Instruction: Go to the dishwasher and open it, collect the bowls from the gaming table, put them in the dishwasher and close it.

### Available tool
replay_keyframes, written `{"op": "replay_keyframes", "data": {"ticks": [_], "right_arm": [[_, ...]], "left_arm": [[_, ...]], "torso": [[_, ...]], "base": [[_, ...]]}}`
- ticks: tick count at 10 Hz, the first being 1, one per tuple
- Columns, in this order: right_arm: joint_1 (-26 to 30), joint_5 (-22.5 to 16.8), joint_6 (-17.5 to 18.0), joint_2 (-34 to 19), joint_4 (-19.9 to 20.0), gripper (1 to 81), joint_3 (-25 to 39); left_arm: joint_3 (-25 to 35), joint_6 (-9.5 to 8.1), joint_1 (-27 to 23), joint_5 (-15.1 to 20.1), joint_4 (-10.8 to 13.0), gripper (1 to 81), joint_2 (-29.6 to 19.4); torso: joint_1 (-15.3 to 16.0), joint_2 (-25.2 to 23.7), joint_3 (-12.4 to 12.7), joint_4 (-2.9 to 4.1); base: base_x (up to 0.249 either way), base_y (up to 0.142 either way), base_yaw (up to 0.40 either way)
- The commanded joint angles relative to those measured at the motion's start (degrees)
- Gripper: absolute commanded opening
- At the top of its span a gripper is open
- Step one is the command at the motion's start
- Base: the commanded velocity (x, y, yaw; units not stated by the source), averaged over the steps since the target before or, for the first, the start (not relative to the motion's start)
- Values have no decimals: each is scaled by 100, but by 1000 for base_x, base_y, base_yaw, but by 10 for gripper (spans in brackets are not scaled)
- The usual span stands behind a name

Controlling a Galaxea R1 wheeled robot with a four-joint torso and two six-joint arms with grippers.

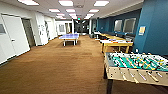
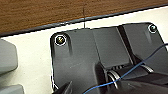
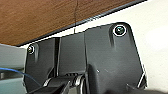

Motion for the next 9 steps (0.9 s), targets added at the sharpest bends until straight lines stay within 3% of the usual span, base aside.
{"op": "replay_keyframes", "data": {"ticks": [1, 4, 9], "right_arm": [[291, -244, -20, 4, -52, 811, -9], [282, -244, -29, 4, -52, 811, -26], [282, -244, -82, 4, -44, 811, -35]], "left_arm": [[-30, -19, -330, 263, -8, 811, -11], [-30, -19, -321, 254, -8, 811, -20], [-30, -28, -321, 254, -17, 811, -37]], "torso": [[0, 0, 0, 0], [0, 0, 0, 0], [0, 0, 0, 0]], "base": [[0, 0, 255], [0, 0, 140], [0, 0, 0]]}}
